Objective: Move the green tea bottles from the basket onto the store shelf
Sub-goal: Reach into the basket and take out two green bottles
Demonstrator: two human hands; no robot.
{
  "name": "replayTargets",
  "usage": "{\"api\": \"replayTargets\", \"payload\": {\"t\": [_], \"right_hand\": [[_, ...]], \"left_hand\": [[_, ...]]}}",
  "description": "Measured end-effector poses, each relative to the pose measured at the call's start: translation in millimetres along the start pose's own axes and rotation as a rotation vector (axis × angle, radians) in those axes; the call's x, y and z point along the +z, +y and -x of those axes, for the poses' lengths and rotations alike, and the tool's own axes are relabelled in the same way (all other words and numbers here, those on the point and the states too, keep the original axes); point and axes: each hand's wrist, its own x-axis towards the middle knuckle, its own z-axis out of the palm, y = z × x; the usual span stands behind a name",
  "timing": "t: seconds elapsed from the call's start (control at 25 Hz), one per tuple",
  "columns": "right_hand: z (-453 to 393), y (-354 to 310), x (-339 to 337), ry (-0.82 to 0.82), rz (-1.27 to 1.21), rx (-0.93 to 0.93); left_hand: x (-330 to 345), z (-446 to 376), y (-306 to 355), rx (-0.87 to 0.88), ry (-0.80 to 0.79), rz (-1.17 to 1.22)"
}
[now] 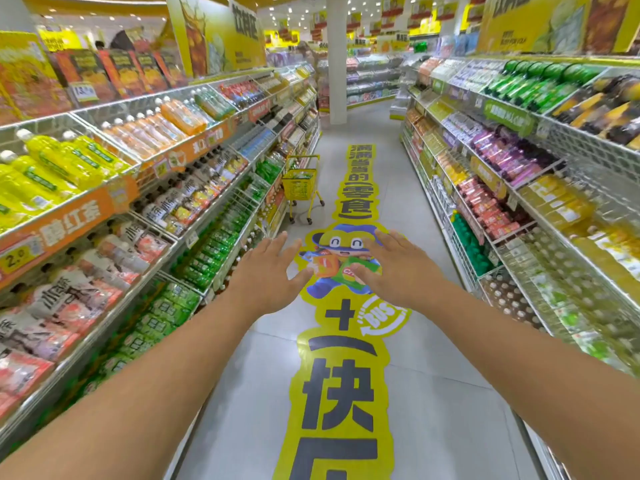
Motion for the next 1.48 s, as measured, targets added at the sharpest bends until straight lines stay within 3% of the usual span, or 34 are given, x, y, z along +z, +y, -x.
{"api": "replayTargets", "payload": {"t": [0.4, 0.96, 1.48], "right_hand": [[-176.4, 60.9, -4.3, -0.034, 0.017, -0.05], [-516.2, 34.2, 58.0, -0.043, 0.009, -0.014], [-811.2, 96.8, 108.6, -0.051, 0.003, -0.041]], "left_hand": [[24.6, -172.2, -15.0, -0.037, -0.012, -0.013], [69.8, -479.6, -213.8, -0.035, -0.035, -0.039], [137.1, -762.2, -288.4, -0.03, -0.074, -0.041]]}}
